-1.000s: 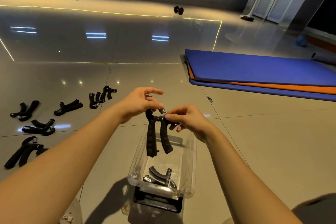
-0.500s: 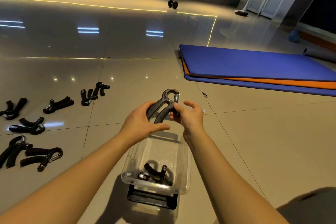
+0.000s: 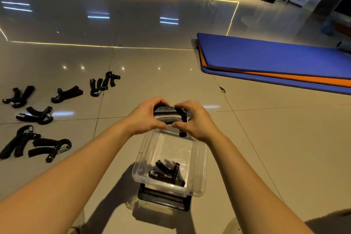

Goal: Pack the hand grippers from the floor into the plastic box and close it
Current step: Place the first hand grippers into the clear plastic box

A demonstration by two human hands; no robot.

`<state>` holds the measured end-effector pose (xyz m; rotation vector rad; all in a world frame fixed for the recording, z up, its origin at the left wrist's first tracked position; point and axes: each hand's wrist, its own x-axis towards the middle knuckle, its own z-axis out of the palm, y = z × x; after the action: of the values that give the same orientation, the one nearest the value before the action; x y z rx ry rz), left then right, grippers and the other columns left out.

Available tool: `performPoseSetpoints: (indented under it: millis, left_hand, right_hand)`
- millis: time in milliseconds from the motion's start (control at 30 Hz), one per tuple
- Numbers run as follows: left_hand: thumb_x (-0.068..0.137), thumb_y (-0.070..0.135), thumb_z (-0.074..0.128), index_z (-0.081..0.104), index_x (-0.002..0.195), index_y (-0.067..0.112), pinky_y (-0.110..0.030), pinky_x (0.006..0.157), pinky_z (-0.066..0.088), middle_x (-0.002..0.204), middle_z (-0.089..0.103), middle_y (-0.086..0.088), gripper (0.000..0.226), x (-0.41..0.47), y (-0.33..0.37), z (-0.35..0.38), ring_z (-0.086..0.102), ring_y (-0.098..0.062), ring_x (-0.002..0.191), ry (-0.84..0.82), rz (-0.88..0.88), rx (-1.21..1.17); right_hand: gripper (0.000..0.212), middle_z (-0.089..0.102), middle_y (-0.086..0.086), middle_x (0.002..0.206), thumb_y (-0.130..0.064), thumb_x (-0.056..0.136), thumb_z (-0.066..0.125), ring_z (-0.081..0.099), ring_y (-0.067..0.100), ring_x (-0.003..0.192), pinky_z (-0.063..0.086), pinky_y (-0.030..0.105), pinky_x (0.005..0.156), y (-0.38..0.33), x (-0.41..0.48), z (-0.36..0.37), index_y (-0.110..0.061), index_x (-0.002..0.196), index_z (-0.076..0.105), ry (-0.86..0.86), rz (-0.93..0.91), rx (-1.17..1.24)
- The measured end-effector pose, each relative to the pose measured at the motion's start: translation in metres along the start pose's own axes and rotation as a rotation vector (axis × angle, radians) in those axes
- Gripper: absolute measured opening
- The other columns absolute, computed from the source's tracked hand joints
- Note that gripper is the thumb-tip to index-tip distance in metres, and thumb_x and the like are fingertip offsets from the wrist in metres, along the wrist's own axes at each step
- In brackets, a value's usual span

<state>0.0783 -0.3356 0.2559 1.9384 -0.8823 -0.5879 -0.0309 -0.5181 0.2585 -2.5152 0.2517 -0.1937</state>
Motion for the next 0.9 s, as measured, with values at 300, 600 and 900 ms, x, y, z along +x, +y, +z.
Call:
performPoseSetpoints:
  millis: [300,600,900]
  left_hand:
    - [0.078,0.024,0.084,0.054,0.137,0.03,-0.031,0.097,0.052,0.128,0.057,0.013,0.067,0.006,-0.036,0.016,0.055,-0.004,0.112,0.066,-0.055,0.036]
    - [0.09,0.039,0.072,0.042,0.152,0.026,-0.036,0.095,0.051,0.134,0.061,-0.001,0.069,-0.01,-0.114,0.04,0.061,-0.017,0.112,0.145,-0.363,0.134]
    - [0.095,0.023,0.067,0.036,0.15,0.044,-0.015,0.07,0.054,0.122,0.064,0.006,0.066,-0.022,-0.129,0.051,0.065,-0.005,0.102,0.128,-0.377,-0.303]
  right_hand:
    - [0.063,0.062,-0.004,0.126,-0.037,0.082,0.081,0.056,0.017,0.116,0.051,0.042,0.099,0.022,-0.005,0.034,-0.024,0.139,0.057,-0.051,0.071,-0.006]
    - [0.061,0.064,-0.001,0.128,-0.037,0.08,0.082,0.062,0.023,0.113,0.051,0.038,0.094,0.074,-0.001,0.094,-0.021,0.135,0.061,-0.103,0.343,-0.054]
    - [0.043,0.072,0.002,0.103,-0.033,0.078,0.084,0.068,0.025,0.094,0.057,0.038,0.081,0.11,0.011,0.178,-0.02,0.115,0.066,-0.163,0.547,-0.022]
